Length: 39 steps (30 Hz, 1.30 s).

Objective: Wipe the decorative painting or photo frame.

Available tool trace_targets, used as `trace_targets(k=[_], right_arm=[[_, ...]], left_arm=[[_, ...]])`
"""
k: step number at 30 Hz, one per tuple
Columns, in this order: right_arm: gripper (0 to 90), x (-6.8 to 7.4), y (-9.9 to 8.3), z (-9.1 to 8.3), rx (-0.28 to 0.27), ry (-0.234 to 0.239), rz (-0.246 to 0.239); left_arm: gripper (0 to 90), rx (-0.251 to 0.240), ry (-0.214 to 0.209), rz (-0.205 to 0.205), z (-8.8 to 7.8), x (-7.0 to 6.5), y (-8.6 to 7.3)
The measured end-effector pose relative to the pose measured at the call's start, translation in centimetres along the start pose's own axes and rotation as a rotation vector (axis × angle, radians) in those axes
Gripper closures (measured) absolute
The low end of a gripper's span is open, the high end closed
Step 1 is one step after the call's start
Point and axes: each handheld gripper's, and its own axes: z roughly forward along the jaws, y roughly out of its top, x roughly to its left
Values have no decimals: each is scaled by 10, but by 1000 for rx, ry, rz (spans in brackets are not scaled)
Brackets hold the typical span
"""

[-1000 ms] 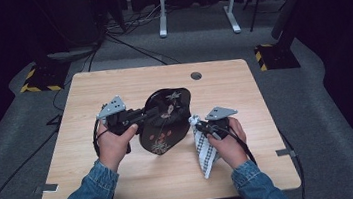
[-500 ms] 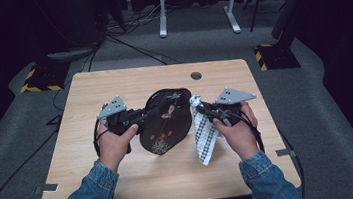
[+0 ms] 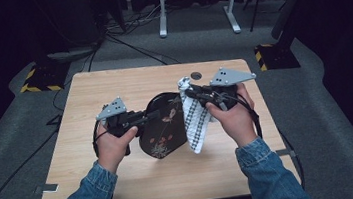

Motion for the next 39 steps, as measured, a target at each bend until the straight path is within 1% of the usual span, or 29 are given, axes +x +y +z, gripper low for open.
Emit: trace_targets(k=[3,8,9,12,14,15,19,22,28,39], right_arm=[[808,2,6,5,-6,15,-6],[807,6,12,14,4,34,-15],[807,7,16,18,5,40,-17],[807,8,18,22,6,45,-16],[807,9,21,28,6,55,-17],[807,9,21,28,6,55,-17],[804,10,22,39,7,81,-4],[804,10,20,46,11,83,1],[808,6,17,49,12,83,11],[813,-5,4,47,24,42,34]], left_arm=[[777,0,-1,2,0,0,0],[777,1,1,2,0,-1,0],[777,2,2,4,0,-1,0],[778,3,2,6,0,-1,0],[778,3,1,7,0,-1,0],[778,3,1,7,0,-1,0],[778,9,4,11,0,-2,0],[779,11,5,15,0,-2,0],[780,11,7,25,0,-2,0],[780,8,8,20,0,-1,0]])
